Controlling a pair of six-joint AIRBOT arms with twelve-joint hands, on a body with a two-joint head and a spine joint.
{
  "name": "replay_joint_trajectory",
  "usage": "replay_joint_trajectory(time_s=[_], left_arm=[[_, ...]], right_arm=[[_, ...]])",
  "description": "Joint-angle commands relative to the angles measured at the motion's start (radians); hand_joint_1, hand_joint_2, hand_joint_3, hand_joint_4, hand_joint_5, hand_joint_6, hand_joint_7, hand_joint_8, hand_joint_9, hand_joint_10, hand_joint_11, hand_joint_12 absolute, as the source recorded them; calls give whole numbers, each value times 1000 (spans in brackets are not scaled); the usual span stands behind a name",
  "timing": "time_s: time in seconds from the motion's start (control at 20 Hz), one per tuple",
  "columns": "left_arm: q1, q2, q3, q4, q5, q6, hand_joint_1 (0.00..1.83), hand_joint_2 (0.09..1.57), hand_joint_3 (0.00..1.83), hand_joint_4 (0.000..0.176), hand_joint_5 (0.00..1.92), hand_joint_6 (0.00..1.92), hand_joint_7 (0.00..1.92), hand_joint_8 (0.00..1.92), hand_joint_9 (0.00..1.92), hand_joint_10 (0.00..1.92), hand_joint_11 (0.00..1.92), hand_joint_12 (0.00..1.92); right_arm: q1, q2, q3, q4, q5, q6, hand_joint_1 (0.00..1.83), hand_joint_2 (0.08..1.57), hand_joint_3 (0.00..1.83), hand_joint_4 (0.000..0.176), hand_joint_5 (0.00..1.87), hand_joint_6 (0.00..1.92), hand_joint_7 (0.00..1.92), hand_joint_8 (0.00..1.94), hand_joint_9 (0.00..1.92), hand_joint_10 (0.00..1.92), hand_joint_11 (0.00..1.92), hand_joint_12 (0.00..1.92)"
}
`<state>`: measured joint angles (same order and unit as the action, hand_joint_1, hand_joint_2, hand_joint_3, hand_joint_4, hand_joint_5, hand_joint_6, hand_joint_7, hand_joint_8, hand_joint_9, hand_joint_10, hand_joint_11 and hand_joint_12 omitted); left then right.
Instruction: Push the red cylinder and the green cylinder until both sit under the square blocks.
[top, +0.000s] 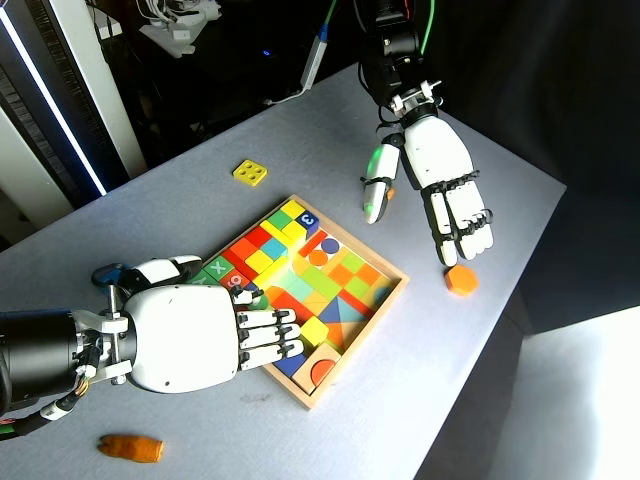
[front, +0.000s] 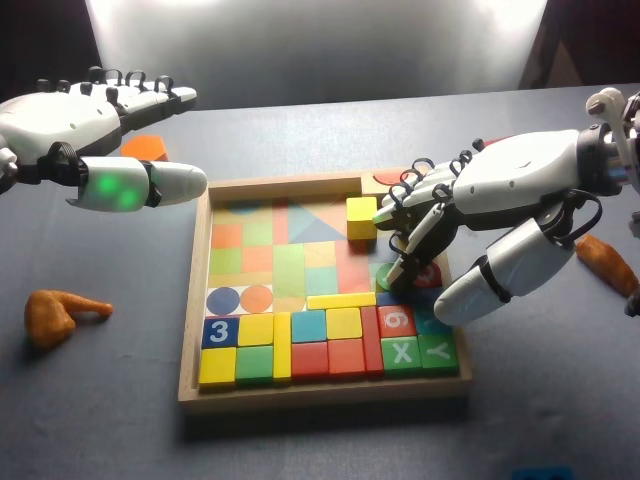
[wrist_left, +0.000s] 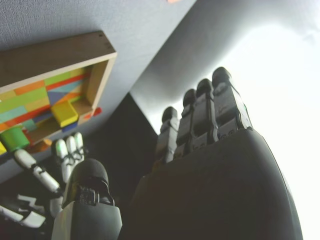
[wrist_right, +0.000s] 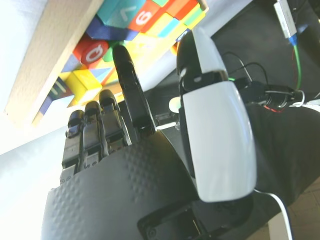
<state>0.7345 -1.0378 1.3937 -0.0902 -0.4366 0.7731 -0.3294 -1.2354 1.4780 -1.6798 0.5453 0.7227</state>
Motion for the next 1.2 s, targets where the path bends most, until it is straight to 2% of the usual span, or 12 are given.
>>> replay_joint_trajectory(time_s=[0.0,0.3,0.35,0.6,0.65,0.75,0.85,0.95,1.0,1.05,1.1,1.15], left_arm=[[-4,8,-1,-12,-112,-3,0,1143,2,128,0,0,0,0,0,0,0,0],[-5,7,-1,-14,-116,-3,0,1142,1,116,0,0,0,0,0,0,19,9],[-5,7,-1,-15,-117,-3,0,1146,3,112,0,0,0,0,0,0,20,10],[-9,9,-1,-19,-126,-3,0,1146,1,110,0,0,0,0,0,0,0,0],[-9,11,-2,-22,-131,-3,0,1145,1,109,0,0,0,0,0,0,0,0],[-5,23,-13,-39,-159,-3,0,1133,0,135,0,0,0,0,0,0,0,0],[4,44,-35,-66,-215,-3,0,1110,0,145,0,0,0,0,0,0,0,0],[23,80,-69,-93,-295,-3,0,1100,0,152,0,0,0,0,0,0,0,0],[36,101,-92,-108,-347,-3,0,1095,0,159,0,0,0,0,0,0,0,0],[47,121,-112,-117,-390,-4,0,1101,0,157,0,0,0,0,0,0,0,0],[58,144,-136,-123,-439,-5,0,1088,0,172,0,0,0,0,0,0,0,0],[63,162,-155,-123,-475,-6,0,1066,0,159,0,0,0,0,0,0,0,0]], right_arm=[[-2,6,-5,21,34,4,191,1110,2,176,652,2,65,4,0,0,16,8],[27,7,-5,49,17,-29,236,1113,3,134,656,1,77,4,0,0,35,17],[31,7,-4,65,16,-41,208,1118,5,136,644,0,82,5,0,0,38,21],[64,19,-5,242,37,-159,272,1087,0,101,595,0,77,2,0,0,4,19],[67,26,-5,298,48,-192,259,1087,0,70,586,0,81,3,0,0,0,3],[72,53,-19,429,65,-280,292,1078,0,30,594,3,105,10,0,0,52,25],[74,100,-54,573,71,-402,315,1081,0,0,555,0,84,1,0,0,39,26],[60,136,-73,721,94,-505,315,1098,4,5,464,0,32,0,0,0,4,4],[43,148,-74,807,117,-549,264,1102,5,26,435,0,37,4,0,0,4,2],[25,157,-75,876,137,-585,311,1097,2,28,386,1,32,2,0,0,0,0],[-1,170,-78,954,168,-627,266,1116,10,25,303,1,38,3,0,0,0,0],[-19,184,-85,1012,188,-659,232,1127,13,27,227,0,19,0,0,0,0,0]])
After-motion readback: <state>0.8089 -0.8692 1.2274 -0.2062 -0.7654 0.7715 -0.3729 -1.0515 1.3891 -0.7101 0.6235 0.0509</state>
